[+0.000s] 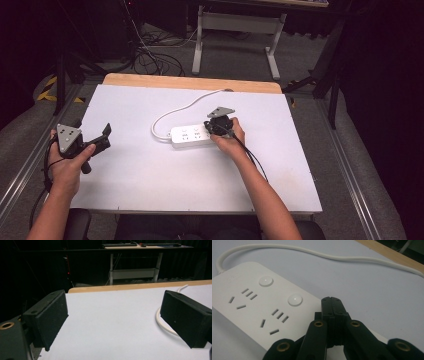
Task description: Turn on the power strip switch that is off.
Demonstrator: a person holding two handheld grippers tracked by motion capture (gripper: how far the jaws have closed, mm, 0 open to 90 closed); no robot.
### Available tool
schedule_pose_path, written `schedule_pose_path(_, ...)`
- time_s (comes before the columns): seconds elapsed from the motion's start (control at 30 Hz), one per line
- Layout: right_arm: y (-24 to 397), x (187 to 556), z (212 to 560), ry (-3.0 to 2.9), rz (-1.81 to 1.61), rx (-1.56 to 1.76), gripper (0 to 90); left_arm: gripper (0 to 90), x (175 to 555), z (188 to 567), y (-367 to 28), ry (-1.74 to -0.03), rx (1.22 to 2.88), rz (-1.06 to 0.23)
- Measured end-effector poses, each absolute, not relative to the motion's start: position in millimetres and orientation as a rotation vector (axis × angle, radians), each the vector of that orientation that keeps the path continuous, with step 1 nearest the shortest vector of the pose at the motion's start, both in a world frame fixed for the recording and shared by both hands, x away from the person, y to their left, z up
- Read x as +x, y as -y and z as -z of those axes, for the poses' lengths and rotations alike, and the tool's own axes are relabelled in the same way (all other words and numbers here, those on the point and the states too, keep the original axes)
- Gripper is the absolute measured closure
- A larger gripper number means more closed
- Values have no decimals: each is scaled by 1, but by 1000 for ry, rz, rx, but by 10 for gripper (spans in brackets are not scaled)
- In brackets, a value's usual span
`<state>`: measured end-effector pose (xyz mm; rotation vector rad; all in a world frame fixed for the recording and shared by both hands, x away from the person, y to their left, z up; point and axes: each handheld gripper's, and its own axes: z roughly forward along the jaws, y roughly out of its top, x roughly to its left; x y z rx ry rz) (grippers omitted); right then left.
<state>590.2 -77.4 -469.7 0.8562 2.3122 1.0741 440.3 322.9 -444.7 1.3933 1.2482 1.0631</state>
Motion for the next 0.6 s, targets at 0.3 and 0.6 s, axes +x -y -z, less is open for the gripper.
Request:
schedule_pose_path(0.3, 80, 590, 472, -2288, -1118, 883, 900, 83, 441, 445, -323, -1247, 1402, -1064)
schedule_pose_path(0.6, 78, 585, 472, -2269, -1108, 875, 900, 84, 443, 446, -321, -1239, 1417, -1061)
